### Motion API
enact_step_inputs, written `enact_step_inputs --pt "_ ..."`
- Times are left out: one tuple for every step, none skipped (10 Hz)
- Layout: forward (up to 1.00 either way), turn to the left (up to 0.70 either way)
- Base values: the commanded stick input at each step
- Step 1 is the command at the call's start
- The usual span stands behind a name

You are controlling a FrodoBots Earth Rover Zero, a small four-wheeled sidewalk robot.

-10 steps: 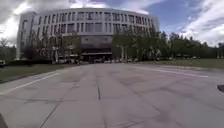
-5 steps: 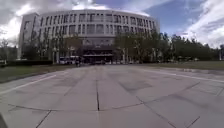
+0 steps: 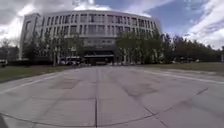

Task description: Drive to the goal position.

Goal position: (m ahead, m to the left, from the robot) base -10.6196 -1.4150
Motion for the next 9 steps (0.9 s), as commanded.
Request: enact_step_inputs --pt "0.7 0.14" --pt "0.7 0.01" --pt "0.7 0.01" --pt "0.7 0.01" --pt "0.7 0.01" --pt "0.7 0.01" --pt "0.7 0.01" --pt "0.7 0.01" --pt "0.7 0.01"
